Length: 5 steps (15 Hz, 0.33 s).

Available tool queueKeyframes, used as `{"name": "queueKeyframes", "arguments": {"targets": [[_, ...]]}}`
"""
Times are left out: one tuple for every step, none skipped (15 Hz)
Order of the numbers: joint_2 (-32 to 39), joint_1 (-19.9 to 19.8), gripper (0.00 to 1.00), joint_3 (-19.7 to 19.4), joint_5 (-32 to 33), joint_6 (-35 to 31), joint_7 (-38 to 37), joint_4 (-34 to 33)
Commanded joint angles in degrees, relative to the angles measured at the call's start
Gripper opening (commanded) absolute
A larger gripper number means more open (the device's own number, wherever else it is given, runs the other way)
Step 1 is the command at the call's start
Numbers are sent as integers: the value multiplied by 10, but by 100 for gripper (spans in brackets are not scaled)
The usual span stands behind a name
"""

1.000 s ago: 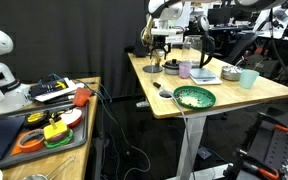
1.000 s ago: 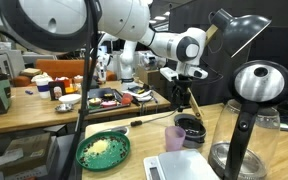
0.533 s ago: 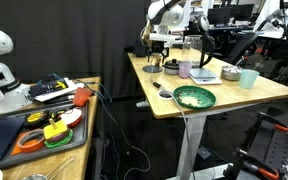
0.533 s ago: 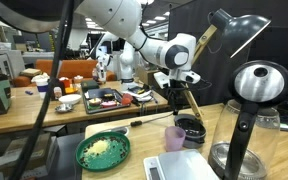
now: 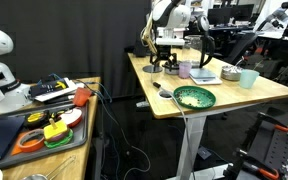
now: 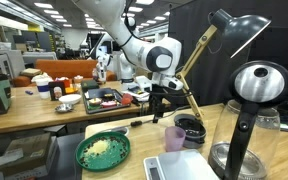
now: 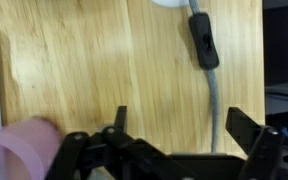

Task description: Place the lid on the gray dish

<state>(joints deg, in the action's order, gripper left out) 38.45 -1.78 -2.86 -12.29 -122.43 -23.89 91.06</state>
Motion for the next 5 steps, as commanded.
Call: {"name": "queueKeyframes", "arguments": {"targets": [[-15, 3, 100, -1, -4, -3, 11, 25], [-27, 3, 100, 0, -5, -9, 16, 44], [-34, 3, 100, 0, -5, -13, 19, 53], [-37, 2, 100, 0, -6, -13, 20, 56], [-37, 2, 100, 0, -6, -14, 21, 56]]}}
